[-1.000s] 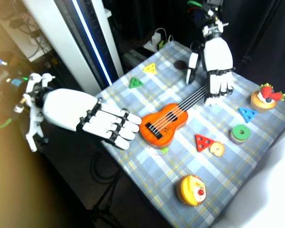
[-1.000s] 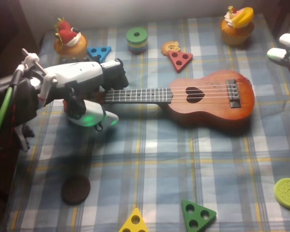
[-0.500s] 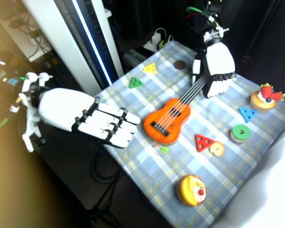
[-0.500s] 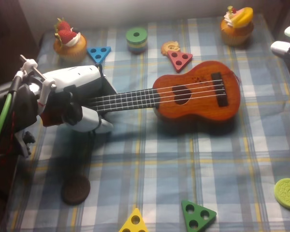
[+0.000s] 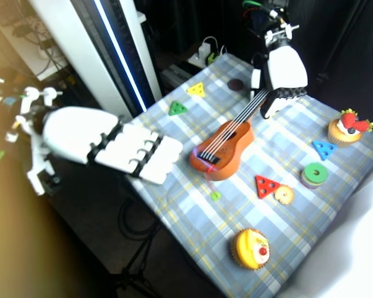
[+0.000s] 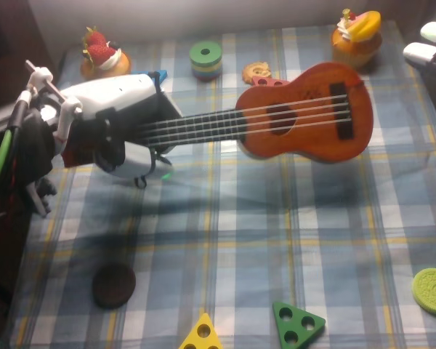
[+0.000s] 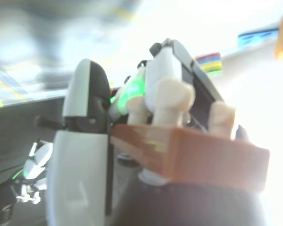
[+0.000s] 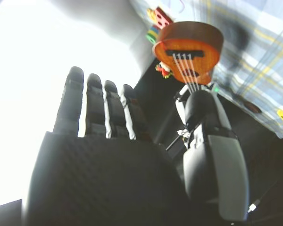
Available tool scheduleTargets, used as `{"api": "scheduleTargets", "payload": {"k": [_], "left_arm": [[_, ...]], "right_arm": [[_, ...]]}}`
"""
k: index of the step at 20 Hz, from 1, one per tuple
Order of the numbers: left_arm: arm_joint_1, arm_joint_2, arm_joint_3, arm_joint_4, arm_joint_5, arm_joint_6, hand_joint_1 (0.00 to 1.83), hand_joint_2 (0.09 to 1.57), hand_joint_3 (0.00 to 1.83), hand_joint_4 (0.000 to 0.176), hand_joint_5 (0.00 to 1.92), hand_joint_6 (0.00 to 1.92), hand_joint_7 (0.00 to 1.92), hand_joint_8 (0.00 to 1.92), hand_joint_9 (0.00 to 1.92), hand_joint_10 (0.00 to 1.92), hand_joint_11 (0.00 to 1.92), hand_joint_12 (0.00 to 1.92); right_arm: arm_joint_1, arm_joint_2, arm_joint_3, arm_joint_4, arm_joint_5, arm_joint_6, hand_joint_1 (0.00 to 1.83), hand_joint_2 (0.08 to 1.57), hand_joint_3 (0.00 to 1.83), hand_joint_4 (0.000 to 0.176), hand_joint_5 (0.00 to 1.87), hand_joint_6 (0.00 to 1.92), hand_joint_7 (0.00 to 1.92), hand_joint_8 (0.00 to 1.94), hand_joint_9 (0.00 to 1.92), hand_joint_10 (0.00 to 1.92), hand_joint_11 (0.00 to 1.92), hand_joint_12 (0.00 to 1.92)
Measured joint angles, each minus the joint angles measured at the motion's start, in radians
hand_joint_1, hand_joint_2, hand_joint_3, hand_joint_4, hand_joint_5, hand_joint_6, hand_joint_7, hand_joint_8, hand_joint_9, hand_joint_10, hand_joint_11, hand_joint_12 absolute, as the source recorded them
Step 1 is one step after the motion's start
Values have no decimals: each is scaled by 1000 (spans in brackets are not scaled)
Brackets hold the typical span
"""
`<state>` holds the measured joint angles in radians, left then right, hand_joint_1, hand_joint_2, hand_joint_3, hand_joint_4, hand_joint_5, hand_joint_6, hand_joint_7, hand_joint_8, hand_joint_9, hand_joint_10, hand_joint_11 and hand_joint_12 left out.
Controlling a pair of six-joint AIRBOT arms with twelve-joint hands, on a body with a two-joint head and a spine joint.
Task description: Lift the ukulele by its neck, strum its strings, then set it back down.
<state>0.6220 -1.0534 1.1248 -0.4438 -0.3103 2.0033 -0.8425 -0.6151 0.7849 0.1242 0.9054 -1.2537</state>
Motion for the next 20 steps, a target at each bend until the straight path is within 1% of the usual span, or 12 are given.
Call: {"api": "scheduleTargets", "payload": {"k": [3, 4, 5, 7, 8, 9, 13, 14, 17, 18, 19, 20], "left_arm": [[-20, 1, -2, 14, -20, -13, 1525, 1193, 0, 0, 1063, 1921, 1408, 1921, 1538, 1921, 1589, 1921], [-22, 1, -2, 13, -26, -18, 1480, 1200, 2, 0, 1073, 1921, 1389, 1921, 1513, 1921, 1555, 1921], [-22, 1, -2, 14, -27, -19, 1480, 1200, 2, 0, 1073, 1921, 1389, 1921, 1513, 1921, 1555, 1921], [-19, 1, -2, 14, -28, -32, 1479, 1189, 0, 0, 1036, 1921, 1352, 1921, 1488, 1921, 1510, 1921], [-18, -1, -2, 14, -37, -47, 1475, 1188, 0, 0, 1028, 1921, 1369, 1921, 1509, 1921, 1540, 1921], [-18, -4, 1, 14, -44, -51, 1461, 1196, 0, 0, 1026, 1921, 1371, 1921, 1508, 1921, 1543, 1921], [-18, -8, 3, 14, -50, -57, 1468, 1193, 0, 0, 1007, 1921, 1330, 1921, 1469, 1921, 1498, 1921], [-18, -10, 3, 14, -50, -58, 1478, 1192, 0, 0, 1011, 1921, 1348, 1921, 1490, 1921, 1521, 1921], [-15, -10, 3, 15, -51, -64, 1464, 1192, 0, 0, 1019, 1921, 1341, 1921, 1479, 1921, 1508, 1921], [-15, -10, 3, 15, -51, -65, 1473, 1185, 0, 0, 1026, 1921, 1348, 1921, 1485, 1921, 1518, 1921], [-15, -10, 3, 18, -51, -69, 1478, 1194, 0, 0, 1025, 1921, 1339, 1921, 1470, 1921, 1494, 1921], [-15, -10, 3, 19, -54, -72, 1449, 1211, 7, 0, 1010, 1921, 1317, 1921, 1444, 1921, 1449, 1921]], "right_arm": [[33, -6, 4, -18, -8, 0, 392, 1298, 3, 0, 0, 0, 0, 0, 0, 0, 0, 0], [64, -20, 13, -36, -26, 0, 371, 1280, 0, 48, 0, 0, 0, 0, 0, 0, 0, 0], [92, -34, 19, -48, -41, 0, 371, 1280, 0, 48, 0, 0, 0, 0, 0, 0, 0, 0], [156, -76, 34, -69, -100, -33, 524, 1252, 0, 102, 31, 10, 0, 0, 0, 0, 0, 0], [169, -95, 43, -76, -126, -43, 677, 1277, 0, 68, 89, 26, 0, 0, 0, 0, 0, 0], [172, -103, 46, -75, -143, -47, 731, 1291, 4, 51, 122, 27, 0, 0, 0, 0, 0, 0], [223, -127, 69, -76, -195, -77, 649, 1320, 8, 62, 203, 22, 0, 0, 0, 0, 0, 0], [231, -135, 77, -76, -203, -76, 635, 1308, 1, 84, 208, 22, 0, 0, 0, 0, 0, 0], [259, -169, 97, -84, -246, -79, 599, 1320, 6, 92, 229, 17, 0, 0, 0, 0, 0, 0], [267, -181, 103, -92, -263, -88, 585, 1322, 7, 83, 235, 19, 0, 0, 0, 0, 0, 0], [277, -188, 103, -90, -273, -103, 642, 1316, 2, 51, 256, 23, 0, 0, 0, 0, 0, 0], [290, -195, 103, -91, -291, -137, 675, 1307, 0, 4, 279, 27, 0, 0, 0, 0, 0, 0]]}}
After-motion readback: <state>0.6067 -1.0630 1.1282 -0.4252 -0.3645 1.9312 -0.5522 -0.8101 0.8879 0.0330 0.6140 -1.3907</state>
